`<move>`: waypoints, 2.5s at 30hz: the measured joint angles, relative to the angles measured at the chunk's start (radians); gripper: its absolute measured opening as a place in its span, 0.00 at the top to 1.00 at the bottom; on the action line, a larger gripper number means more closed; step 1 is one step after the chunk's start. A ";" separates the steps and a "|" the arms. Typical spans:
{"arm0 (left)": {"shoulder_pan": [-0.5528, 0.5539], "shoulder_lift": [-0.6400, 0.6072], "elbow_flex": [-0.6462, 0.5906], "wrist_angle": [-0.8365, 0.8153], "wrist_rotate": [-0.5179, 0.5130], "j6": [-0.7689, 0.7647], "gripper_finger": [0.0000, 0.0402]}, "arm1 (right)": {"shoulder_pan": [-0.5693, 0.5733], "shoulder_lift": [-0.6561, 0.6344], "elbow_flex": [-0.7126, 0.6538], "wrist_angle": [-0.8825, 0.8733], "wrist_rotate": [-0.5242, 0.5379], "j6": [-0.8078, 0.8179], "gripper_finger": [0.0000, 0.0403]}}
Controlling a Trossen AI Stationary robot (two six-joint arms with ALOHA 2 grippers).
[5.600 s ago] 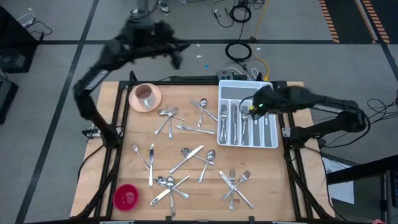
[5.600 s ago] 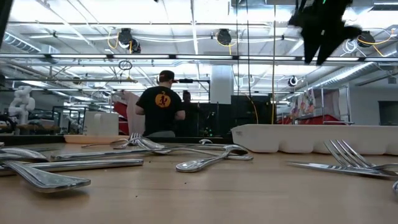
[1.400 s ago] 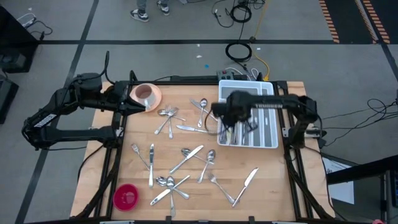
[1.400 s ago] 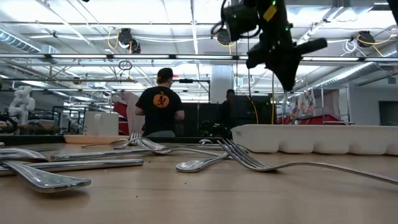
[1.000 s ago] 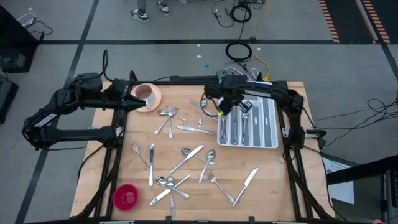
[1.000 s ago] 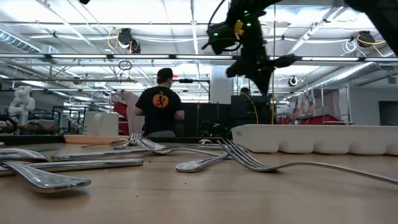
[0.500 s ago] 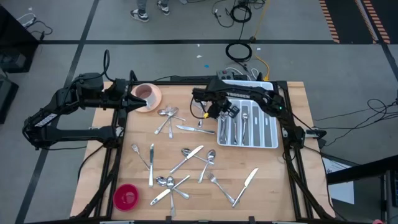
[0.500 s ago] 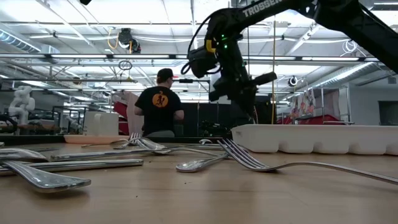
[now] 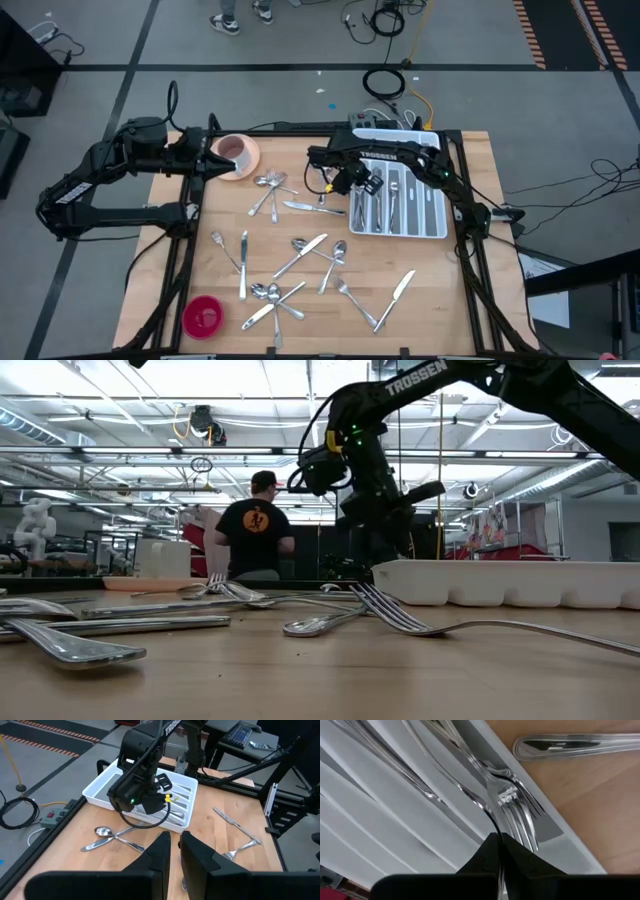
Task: Sort silverware
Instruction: Put the silver fork into the white silverware tray, then put the silver knife into the white silverware tray
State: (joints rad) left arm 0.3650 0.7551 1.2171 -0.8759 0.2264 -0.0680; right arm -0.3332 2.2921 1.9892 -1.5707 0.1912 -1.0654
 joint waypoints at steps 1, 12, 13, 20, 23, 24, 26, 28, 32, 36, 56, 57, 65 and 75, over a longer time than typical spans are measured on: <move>0.000 0.000 0.000 0.000 0.000 0.002 0.88 | 0.000 0.004 0.000 0.000 0.000 -0.004 1.00; 0.000 0.000 0.000 0.001 0.000 0.003 0.88 | -0.016 0.067 -0.001 0.000 -0.007 -0.018 1.00; 0.000 0.000 0.000 0.001 0.000 0.003 0.88 | -0.016 0.070 -0.003 0.004 -0.007 -0.019 1.00; 0.000 0.000 0.000 0.001 0.000 0.003 0.88 | -0.016 0.070 -0.004 0.019 -0.004 0.058 0.99; 0.000 0.000 0.000 0.001 0.000 0.003 0.88 | -0.019 0.070 -0.004 0.023 -0.005 0.098 0.94; 0.000 0.000 0.000 0.001 0.000 0.003 0.88 | -0.019 0.071 -0.004 0.023 -0.003 0.105 0.92; 0.000 0.000 0.000 0.002 0.000 0.003 0.88 | -0.020 0.071 -0.005 0.023 -0.001 0.111 0.87; 0.000 0.000 0.000 0.002 0.000 0.003 0.88 | -0.020 0.071 -0.005 0.023 0.000 0.113 0.82; 0.000 0.000 0.000 0.002 0.000 0.004 0.88 | -0.020 0.071 -0.005 0.023 0.048 0.154 0.73; 0.000 0.000 0.000 0.002 0.000 0.006 0.88 | -0.020 0.071 -0.005 0.025 0.109 0.194 0.66; 0.000 0.000 0.000 0.002 0.000 0.022 0.88 | -0.016 -0.276 0.069 0.000 -0.284 0.793 0.63; 0.000 0.000 0.000 0.002 0.000 0.022 0.88 | -0.008 -0.311 0.069 0.000 -0.376 0.826 0.63; 0.000 0.000 0.000 0.001 0.000 0.022 0.88 | 0.175 -0.564 0.025 0.000 -0.471 1.044 0.63; 0.000 0.004 0.000 0.001 0.000 0.021 0.88 | 0.447 -0.652 -0.395 0.378 -0.226 1.319 0.63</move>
State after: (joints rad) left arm 0.3652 0.7594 1.2171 -0.8753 0.2264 -0.0467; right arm 0.1137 1.6398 1.5940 -1.1923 -0.0351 0.2536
